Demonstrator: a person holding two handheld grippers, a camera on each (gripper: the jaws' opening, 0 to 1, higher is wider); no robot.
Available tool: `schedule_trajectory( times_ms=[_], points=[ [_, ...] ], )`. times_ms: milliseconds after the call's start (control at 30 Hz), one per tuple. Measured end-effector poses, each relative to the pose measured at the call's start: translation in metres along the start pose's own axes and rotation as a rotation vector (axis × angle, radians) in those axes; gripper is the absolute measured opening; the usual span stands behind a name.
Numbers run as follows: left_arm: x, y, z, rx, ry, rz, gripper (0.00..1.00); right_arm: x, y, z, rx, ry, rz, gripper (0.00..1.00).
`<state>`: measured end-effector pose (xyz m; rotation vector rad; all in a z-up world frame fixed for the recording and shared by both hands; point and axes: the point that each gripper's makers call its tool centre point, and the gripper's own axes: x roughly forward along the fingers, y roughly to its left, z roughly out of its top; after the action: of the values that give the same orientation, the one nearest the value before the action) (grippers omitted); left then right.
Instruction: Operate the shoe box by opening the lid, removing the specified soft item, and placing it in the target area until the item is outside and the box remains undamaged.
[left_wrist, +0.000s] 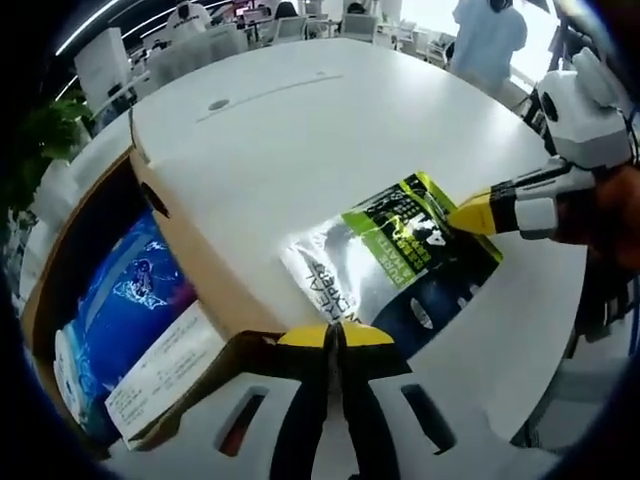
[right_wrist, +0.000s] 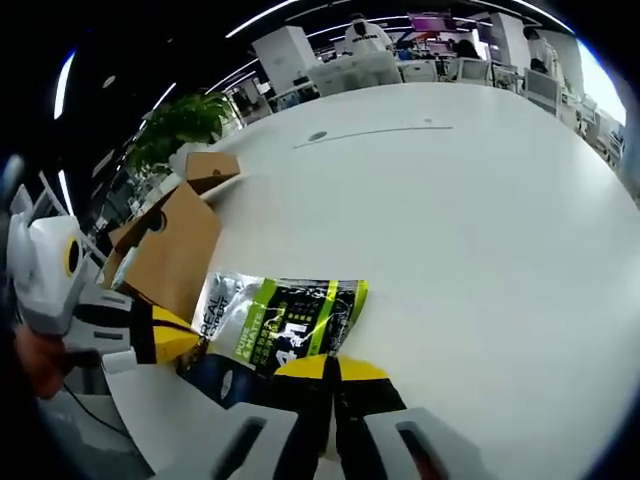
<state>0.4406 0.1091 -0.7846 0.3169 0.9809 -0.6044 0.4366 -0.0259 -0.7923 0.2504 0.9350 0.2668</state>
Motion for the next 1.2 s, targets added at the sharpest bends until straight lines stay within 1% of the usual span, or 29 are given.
schedule_trajectory(
  times_ms=[100,300,467,700,833,1067,1200],
  points=[
    [0.000,0.002,-0.003,-0.015,0.002,-0.007,0.04,0.000,0.001,-0.001,-0.004,-0.001,0.000,0.00],
    [0.000,0.000,-0.002,-0.031,0.000,-0.019,0.04,0.001,0.001,0.000,-0.003,-0.005,-0.002,0.00],
    [0.001,0.002,0.005,-0.033,-0.010,-0.021,0.04,0.001,0.000,-0.001,-0.007,0.000,-0.004,0.00],
    [0.004,0.006,0.009,-0.041,-0.007,-0.019,0.04,0.002,0.000,0.001,-0.010,-0.004,-0.003,0.00],
    [0.004,0.005,0.009,-0.041,-0.004,-0.020,0.04,0.002,-0.001,0.003,-0.014,-0.008,-0.005,0.00],
    [0.005,0.004,0.006,-0.042,0.003,-0.028,0.08,0.002,0.000,0.004,-0.022,-0.011,-0.003,0.00],
    [0.003,0.005,0.004,-0.048,0.007,-0.034,0.09,0.002,0.002,0.003,-0.024,-0.011,-0.004,0.03]
  ],
)
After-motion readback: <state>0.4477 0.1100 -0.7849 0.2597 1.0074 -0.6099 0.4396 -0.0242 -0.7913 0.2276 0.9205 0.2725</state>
